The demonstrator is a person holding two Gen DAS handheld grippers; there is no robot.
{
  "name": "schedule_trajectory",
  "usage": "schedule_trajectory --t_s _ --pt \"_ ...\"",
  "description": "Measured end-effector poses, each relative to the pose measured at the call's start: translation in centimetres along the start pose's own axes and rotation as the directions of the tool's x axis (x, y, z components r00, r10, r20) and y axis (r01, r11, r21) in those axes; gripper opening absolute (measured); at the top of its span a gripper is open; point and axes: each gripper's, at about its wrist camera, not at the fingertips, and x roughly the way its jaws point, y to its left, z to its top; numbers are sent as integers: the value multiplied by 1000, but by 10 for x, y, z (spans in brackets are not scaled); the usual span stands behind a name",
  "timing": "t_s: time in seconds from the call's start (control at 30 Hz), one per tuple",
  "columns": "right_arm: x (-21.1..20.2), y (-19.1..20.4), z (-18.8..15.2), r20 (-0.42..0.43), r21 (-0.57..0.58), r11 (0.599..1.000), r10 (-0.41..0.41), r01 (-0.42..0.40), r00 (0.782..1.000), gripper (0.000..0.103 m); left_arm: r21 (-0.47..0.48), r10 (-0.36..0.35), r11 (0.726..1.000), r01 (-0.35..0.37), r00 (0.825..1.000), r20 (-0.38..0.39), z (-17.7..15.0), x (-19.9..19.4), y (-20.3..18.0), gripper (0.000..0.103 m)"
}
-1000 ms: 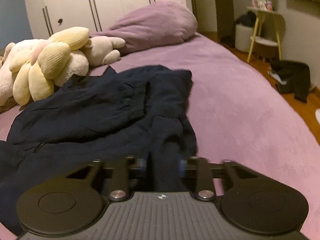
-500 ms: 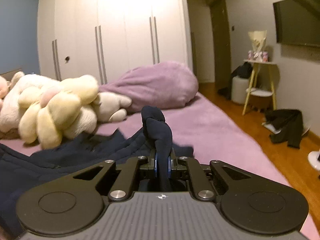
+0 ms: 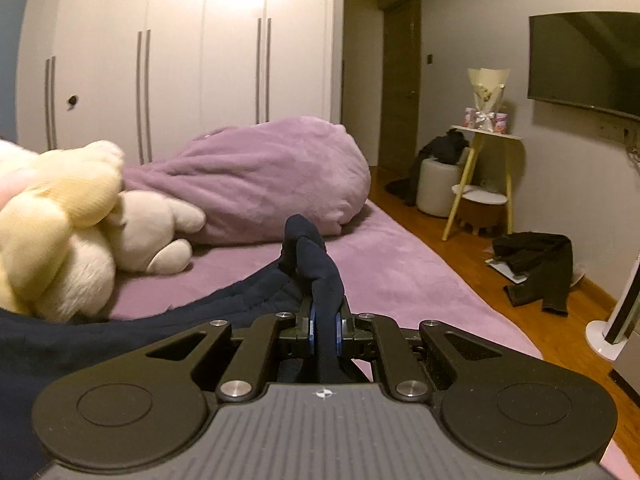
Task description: Fold large clothes
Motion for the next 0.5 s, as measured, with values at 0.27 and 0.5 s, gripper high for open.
schedule_trajectory --t_s 0.27,0.5 --pt "96 22 -34 -59 13 992 -121 122 991 9 36 142 989 -142 990 -2 -71 76 -4 48" --pt "135 -2 -76 -166 137 988 -47 70 985 17 -137 124 982 -132 990 -66 -92 96 30 86"
